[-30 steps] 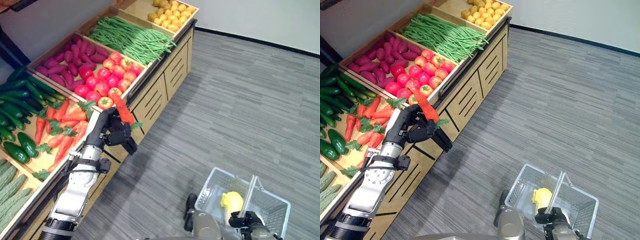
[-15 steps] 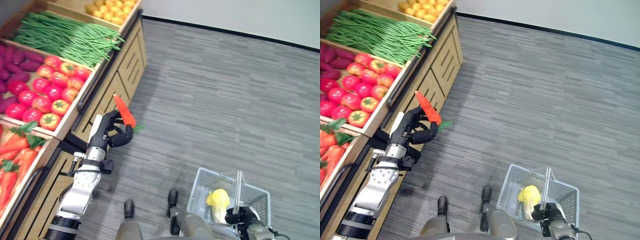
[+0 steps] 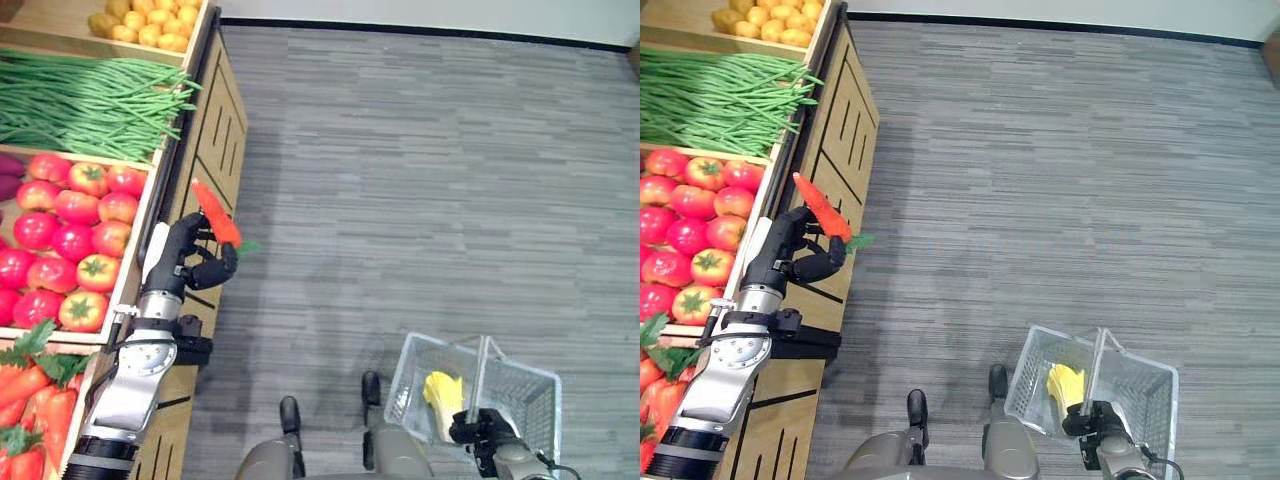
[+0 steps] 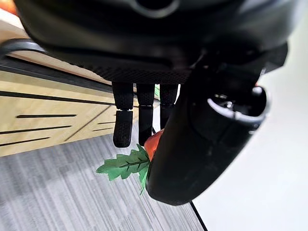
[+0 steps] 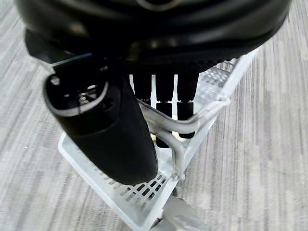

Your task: Get the vegetables into the basket

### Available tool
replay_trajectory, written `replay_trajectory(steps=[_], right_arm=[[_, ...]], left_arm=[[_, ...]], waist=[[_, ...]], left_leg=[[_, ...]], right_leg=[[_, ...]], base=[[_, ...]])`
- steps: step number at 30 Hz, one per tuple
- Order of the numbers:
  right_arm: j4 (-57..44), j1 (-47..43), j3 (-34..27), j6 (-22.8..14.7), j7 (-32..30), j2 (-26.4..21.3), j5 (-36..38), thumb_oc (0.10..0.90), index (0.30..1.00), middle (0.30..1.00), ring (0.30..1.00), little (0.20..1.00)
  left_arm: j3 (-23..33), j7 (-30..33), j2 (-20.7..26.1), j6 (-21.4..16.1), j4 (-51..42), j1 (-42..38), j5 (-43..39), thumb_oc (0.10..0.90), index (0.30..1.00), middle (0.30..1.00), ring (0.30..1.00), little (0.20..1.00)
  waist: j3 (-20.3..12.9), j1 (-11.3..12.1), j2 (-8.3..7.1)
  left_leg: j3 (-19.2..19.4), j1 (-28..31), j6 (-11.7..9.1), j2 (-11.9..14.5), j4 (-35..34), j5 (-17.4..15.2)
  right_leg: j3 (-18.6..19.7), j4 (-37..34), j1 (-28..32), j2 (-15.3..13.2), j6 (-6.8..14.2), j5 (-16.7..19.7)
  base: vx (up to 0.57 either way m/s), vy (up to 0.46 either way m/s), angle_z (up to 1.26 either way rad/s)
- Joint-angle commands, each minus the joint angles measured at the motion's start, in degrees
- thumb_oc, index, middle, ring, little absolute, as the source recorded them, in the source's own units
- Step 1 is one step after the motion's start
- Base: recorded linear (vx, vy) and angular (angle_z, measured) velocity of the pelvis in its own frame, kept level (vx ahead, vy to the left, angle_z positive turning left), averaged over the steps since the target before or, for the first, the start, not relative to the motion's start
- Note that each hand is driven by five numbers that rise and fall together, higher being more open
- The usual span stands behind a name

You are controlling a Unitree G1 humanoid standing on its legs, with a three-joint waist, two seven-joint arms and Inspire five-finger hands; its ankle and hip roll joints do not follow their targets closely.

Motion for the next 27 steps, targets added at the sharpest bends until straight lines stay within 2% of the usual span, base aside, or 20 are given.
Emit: replay_trajectory(steps=[1, 3, 4, 5, 8, 10, 11, 13, 15, 16, 17, 21, 27], right_arm=[[0.73, -1.97, 1.36, -0.35, -0.44, -0.44, -0.18, 0.4, 0.3, 0.3, 0.3, 0.3], [0.42, -2.3, 1.68, -0.37, -0.45, 0.14, -0.22, 0.4, 0.3, 0.3, 0.3, 0.3], [-0.14, -2.6, 1.9, -0.22, -0.46, 0.75, -0.2, 0.4, 0.3, 0.3, 0.3, 0.3], [-0.29, -2.48, 2.15, -0.17, -0.6, 1.33, -0.15, 0.4, 0.3, 0.3, 0.3, 0.3], [-0.59, -2.55, 2.57, 0.03, -0.82, 2.01, -0.47, 0.4, 0.3, 0.3, 0.3, 0.3], [-1.0, -2.91, 2.99, 0.23, -0.91, 2.26, -0.97, 0.4, 0.3, 0.3, 0.3, 0.3], [-1.27, -3.29, 3.31, 0.19, -0.87, 2.27, -1.1, 0.4, 0.3, 0.3, 0.3, 0.3], [-2.03, -3.21, 3.22, 0.2, -0.9, 2.09, -1.23, 0.4, 0.3, 0.3, 0.3, 0.3], [-2.44, -3.31, 3.44, 0.36, -0.74, 1.98, -1.61, 0.4, 0.3, 0.3, 0.3, 0.3], [-2.7, -3.57, 3.5, 0.37, -0.73, 1.7, -1.8, 0.4, 0.3, 0.3, 0.3, 0.3], [-3.69, -3.72, 3.44, 0.28, -0.82, 1.15, -2.07, 0.4, 0.3, 0.3, 0.3, 0.3], [-6.1, -3.7, 3.61, 0.45, -1.1, 0.15, -2.96, 0.4, 0.3, 0.3, 0.3, 0.3], [-18.9, -5.66, 3.5, 0.77, -2.16, -2.88, -3.93, 0.4, 0.3, 0.3, 0.3, 0.3]], left_arm=[[2.97, 1.46, 2.35, -5.86, -8.85, -1.77, 0.7, 0.4, 0.3, 0.3, 0.3, 0.3], [3.58, 1.32, 2.75, -5.77, -8.89, -0.9, 0.77, 0.4, 0.3, 0.3, 0.3, 0.3], [4.04, 1.24, 3.55, -5.55, -8.89, -0.42, 0.5, 0.4, 0.3, 0.3, 0.3, 0.3], [4.16, 1.16, 3.62, -5.09, -8.86, -0.36, 0.65, 0.4, 0.3, 0.3, 0.3, 0.3], [3.59, 0.8, 3.58, -4.58, -8.73, -0.67, 0.51, 0.4, 0.3, 0.3, 0.3, 0.3], [3.88, 0.69, 3.47, -4.19, -8.61, -0.58, 0.55, 0.4, 0.3, 0.3, 0.3, 0.3], [3.54, -0.05, 3.29, -4.03, -8.07, -0.58, 0.73, 0.4, 0.3, 0.3, 0.3, 0.3], [3.31, -0.31, 3.4, -3.91, -7.48, -0.79, 1.1, 0.4, 0.3, 0.3, 0.3, 0.3], [3.49, -0.75, 3.2, -3.84, -7.02, -0.4, 0.98, 0.4, 0.3, 0.3, 0.3, 0.3], [3.23, -1.06, 3.0, -3.91, -6.56, -0.24, 0.71, 0.4, 0.3, 0.3, 0.3, 0.3], [2.18, -1.62, 2.55, -3.69, -5.25, -0.27, 0.72, 0.4, 0.3, 0.3, 0.3, 0.3], [0.19, -2.83, 1.65, -3.21, -2.58, -0.64, 1.04, 0.4, 0.3, 0.3, 0.3, 0.3], [-5.24, -5.02, -0.92, -1.32, 5.48, -1.91, 3.39, 0.4, 0.3, 0.3, 0.3, 0.3]], waist=[[-3.08, 0.24, -1.49], [-3.28, 0.86, -1.69], [-3.15, 1.82, -1.58], [-3.34, 2.78, -1.29], [-3.89, 4.06, -1.29], [-4.49, 5.42, -2.05], [-5.33, 5.97, -2.78], [-5.64, 5.93, -3.27], [-6.06, 6.44, -3.42], [-5.94, 6.32, -3.31], [-5.89, 5.39, -2.62], [-5.95, 4.86, -2.05], [-6.88, 3.52, -0.84]], left_leg=[[0.66, -2.17, -2.39, 0.92, 3.35, -3.32], [3.03, -1.48, -2.81, 1.76, 2.3, -2.7], [4.91, -1.02, -3.33, 3.5, 1.59, -1.55], [6.26, -1.08, -3.56, 4.55, 1.31, -0.91], [7.87, -1.07, -3.83, 5.51, 1.15, -0.26], [9.73, -1.53, -3.69, 5.6, 1.08, 0.6], [10.62, -1.52, -3.62, 5.19, 1.3, 0.25], [11.22, -1.4, -3.52, 4.75, 1.22, 0.34], [12.22, -1.13, -3.86, 5.0, 1.51, 0.16], [12.04, -1.08, -3.97, 5.06, 1.43, 0.29], [11.47, -1.34, -4.02, 5.33, 1.25, 1.23], [10.57, -0.93, -4.21, 5.43, 1.21, 1.44], [8.95, 0.29, -4.93, 5.97, 0.99, 2.05]], right_leg=[[-0.51, 3.8, 2.33, -4.41, 8.91, -1.18], [-2.0, 3.53, 1.2, -4.73, 9.54, 2.0], [-6.16, 4.57, 0.49, -5.61, 9.54, 3.21], [-10.15, 5.18, 1.96, -7.03, 9.25, 2.24], [-13.84, 7.02, 5.76, -8.79, 9.23, 1.35], [-15.78, 7.62, 8.1, -9.3, 9.3, 1.25], [-15.36, 7.16, 9.71, -8.71, 9.44, 1.06], [-14.9, 6.5, 9.65, -8.41, 9.49, 1.06], [-17.32, 4.81, 10.56, -8.82, 9.54, 0.44], [-17.04, 4.64, 10.08, -8.55, 9.54, 0.05], [-15.09, 4.42, 9.03, -7.63, 8.98, -1.91], [-15.68, 4.59, 9.55, -7.44, 8.45, -3.65], [-17.09, 2.49, 11.64, -6.28, 7.46, -5.55]], base=[[-0.04, 0.052, -0.76], [-0.04, -0.014, -0.82], [-0.11, -0.053, -0.91], [-0.14, -0.034, -0.82], [-0.12, 0.005, -0.61], [-0.15, -0.001, -0.13], [-0.1, 0.001, -0.3], [-0.04, -0.003, -0.47], [-0.03, -0.032, -0.87], [-0.01, -0.065, -0.74], [0.0, -0.051, -0.29], [0.03, -0.033, 0.16], [0.04, -0.047, 0.14]])
